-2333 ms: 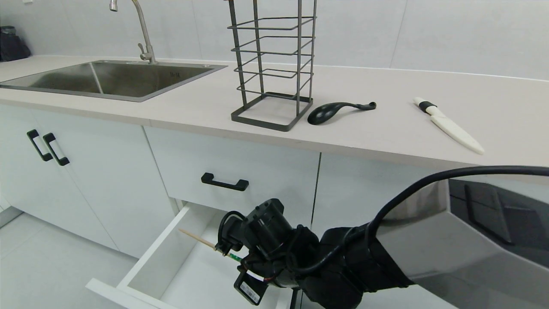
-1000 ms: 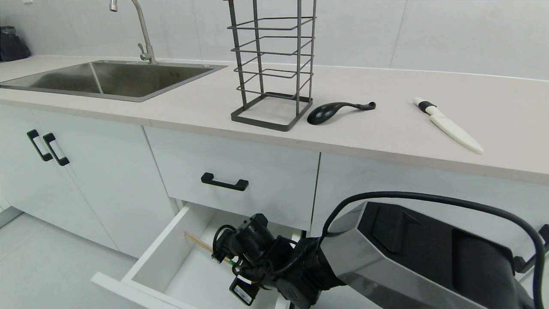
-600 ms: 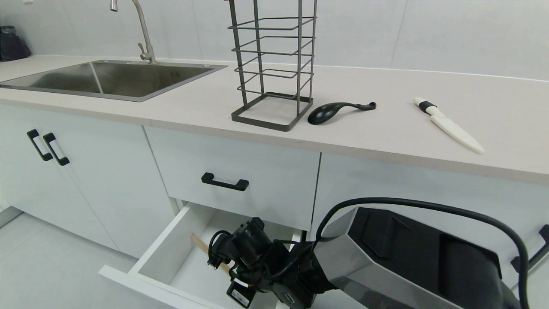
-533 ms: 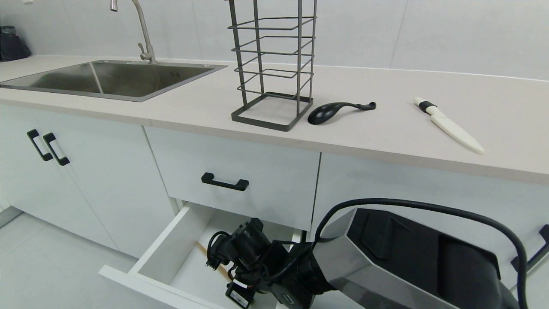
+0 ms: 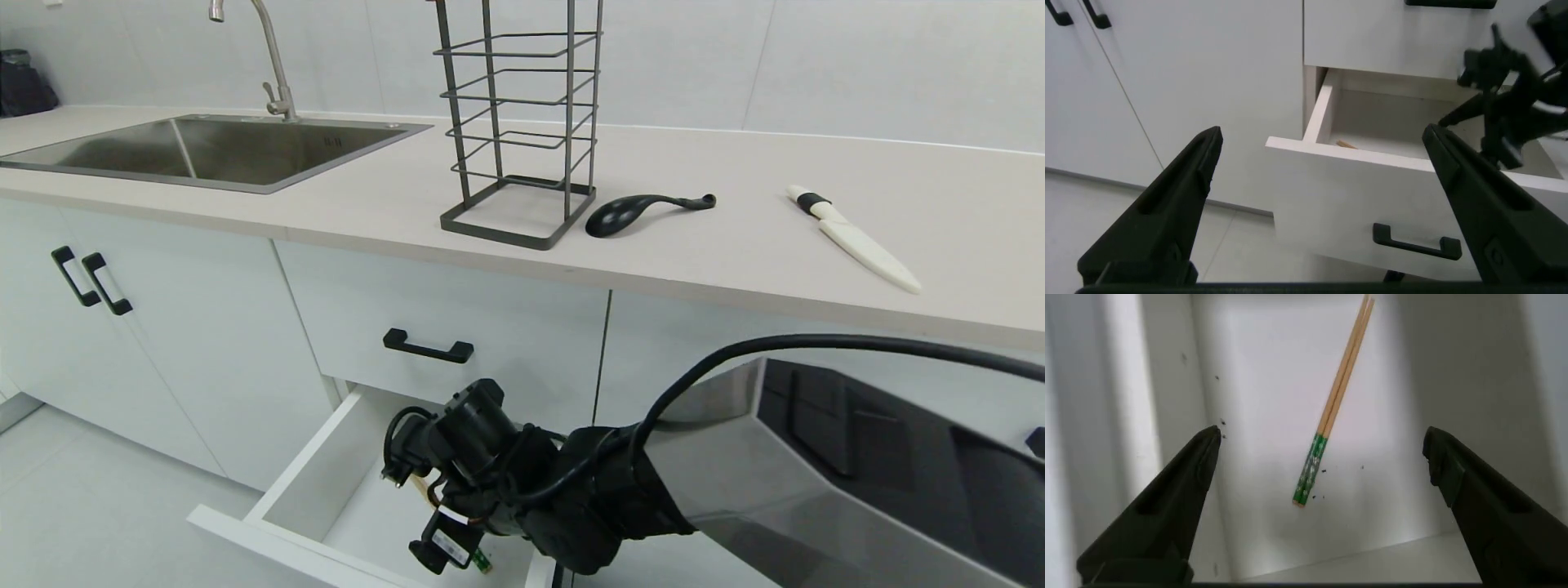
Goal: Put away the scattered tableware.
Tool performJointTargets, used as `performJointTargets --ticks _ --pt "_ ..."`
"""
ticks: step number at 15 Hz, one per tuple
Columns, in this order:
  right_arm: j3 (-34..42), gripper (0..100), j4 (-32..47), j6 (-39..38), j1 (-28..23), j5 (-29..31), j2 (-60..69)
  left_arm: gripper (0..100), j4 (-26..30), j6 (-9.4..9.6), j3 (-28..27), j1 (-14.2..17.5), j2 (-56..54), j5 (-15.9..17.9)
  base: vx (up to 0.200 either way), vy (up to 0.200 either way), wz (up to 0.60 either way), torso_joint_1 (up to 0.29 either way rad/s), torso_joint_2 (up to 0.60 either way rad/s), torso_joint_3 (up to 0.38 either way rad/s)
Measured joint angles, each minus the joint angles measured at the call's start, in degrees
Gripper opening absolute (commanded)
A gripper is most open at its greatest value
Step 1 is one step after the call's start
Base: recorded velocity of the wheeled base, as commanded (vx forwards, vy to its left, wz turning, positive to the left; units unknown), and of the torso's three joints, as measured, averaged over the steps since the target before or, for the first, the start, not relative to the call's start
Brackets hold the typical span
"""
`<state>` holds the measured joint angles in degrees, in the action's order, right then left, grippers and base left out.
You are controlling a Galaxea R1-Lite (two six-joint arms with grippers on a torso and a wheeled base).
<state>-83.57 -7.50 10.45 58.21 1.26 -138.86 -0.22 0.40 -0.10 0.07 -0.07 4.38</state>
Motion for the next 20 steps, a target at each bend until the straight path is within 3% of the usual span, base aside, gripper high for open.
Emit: performJointTargets --ticks 6,10,12,17,20 --pt "5.3 100 1.1 -1.0 3.0 0.2 13.9 100 0.0 0.04 0.0 0.0 0.0 0.0 0.0 0.0 0.0 0.0 0.0 0.0" --pt "12.1 100 -0.1 -9.4 6.2 0.2 25.5 100 0.0 0.04 0.0 0.0 0.0 0.0 0.0 0.0 0.0 0.0 0.0 0.0" --pt "18.2 100 -5.5 -14.9 7.4 0.2 31.1 100 0.0 0.04 0.0 0.0 0.0 0.0 0.0 0.0 0.0 0.0 0.0 0.0" --pt "35.4 100 -30.2 -16.5 8.4 4.6 38.1 100 0.0 0.04 0.0 0.0 0.0 0.0 0.0 0.0 0.0 0.0 0.0 0.0" --pt "42.0 100 -36.0 -16.5 8.5 5.9 39.4 100 0.0 0.02 0.0 0.0 0.0 0.0 0.0 0.0 0.0 0.0 0.0 0.0"
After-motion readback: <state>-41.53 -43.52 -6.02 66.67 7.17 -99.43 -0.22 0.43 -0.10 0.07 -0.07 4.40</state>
